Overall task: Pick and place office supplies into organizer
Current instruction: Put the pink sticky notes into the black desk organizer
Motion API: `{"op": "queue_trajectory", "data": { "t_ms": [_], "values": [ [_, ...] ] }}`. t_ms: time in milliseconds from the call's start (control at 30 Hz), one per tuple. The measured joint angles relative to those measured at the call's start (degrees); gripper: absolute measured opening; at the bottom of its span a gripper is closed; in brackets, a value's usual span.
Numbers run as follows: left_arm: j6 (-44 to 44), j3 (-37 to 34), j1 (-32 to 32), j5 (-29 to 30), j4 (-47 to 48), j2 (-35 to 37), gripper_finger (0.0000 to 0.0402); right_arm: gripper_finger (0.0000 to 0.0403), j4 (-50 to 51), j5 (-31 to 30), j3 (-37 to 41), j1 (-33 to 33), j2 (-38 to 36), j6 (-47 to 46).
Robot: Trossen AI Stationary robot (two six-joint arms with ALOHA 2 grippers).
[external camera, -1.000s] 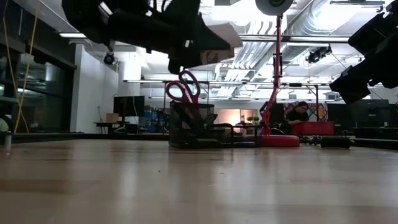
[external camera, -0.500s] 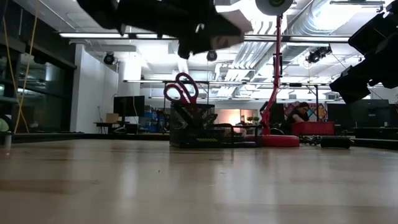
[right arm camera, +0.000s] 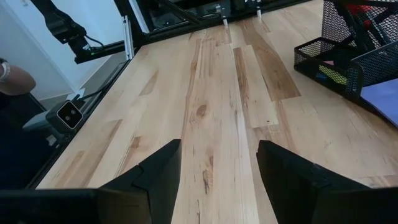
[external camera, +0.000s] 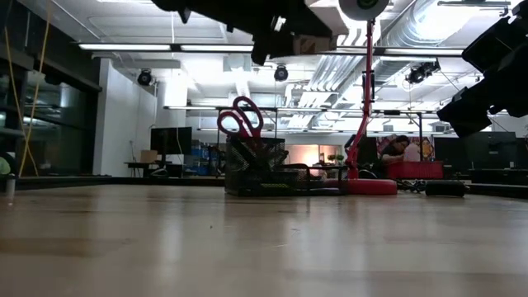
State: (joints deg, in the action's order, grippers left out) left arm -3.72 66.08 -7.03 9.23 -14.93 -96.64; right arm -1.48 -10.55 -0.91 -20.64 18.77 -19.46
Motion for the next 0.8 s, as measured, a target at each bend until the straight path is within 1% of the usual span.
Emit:
{"op": "queue_trajectory", "data": {
  "t_ms": [133, 300, 333, 400, 500, 600, 700, 800],
  "values": [
    [-2.50, 0.29, -1.40, -1.12, 3.86, 0.00, 0.0244, 0.0202, 0.00, 0.00, 0.00, 0.00, 0.01, 0.00],
    [-2.72, -0.48, -0.39, -4.25, 4.98, 0.00, 0.0243, 0.0200, 0.18, 0.17, -0.04, 0.00, 0.01, 0.65],
    [-2.68, -0.68, 0.03, -5.36, 4.92, 0.00, 0.0243, 0.0201, 0.89, 0.78, -0.22, 0.00, -0.01, 2.92],
    [-2.66, -0.98, 0.96, -7.27, 5.11, 0.00, 0.0243, 0.0202, 1.53, 1.57, -0.52, 0.00, -0.03, 10.41],
    [-2.65, -1.00, 2.67, -7.89, 5.97, 0.00, 0.0244, 0.0201, -0.19, 0.67, -0.52, 0.00, -0.07, 16.07],
    [-2.63, -1.00, 4.40, -7.87, 6.07, 0.00, 0.0244, 0.0200, -0.08, 0.50, -0.52, 0.02, -0.03, 18.08],
    [-2.55, -1.00, 6.06, -8.01, 5.93, 0.00, 0.0244, 0.0202, 0.17, 0.50, -0.52, 0.02, -0.03, 18.17],
    [-2.52, -1.00, 7.69, -10.68, 6.00, 0.00, 0.0244, 0.0201, 0.01, 0.48, -0.52, 0.02, -0.03, 18.39]
  ]
}}
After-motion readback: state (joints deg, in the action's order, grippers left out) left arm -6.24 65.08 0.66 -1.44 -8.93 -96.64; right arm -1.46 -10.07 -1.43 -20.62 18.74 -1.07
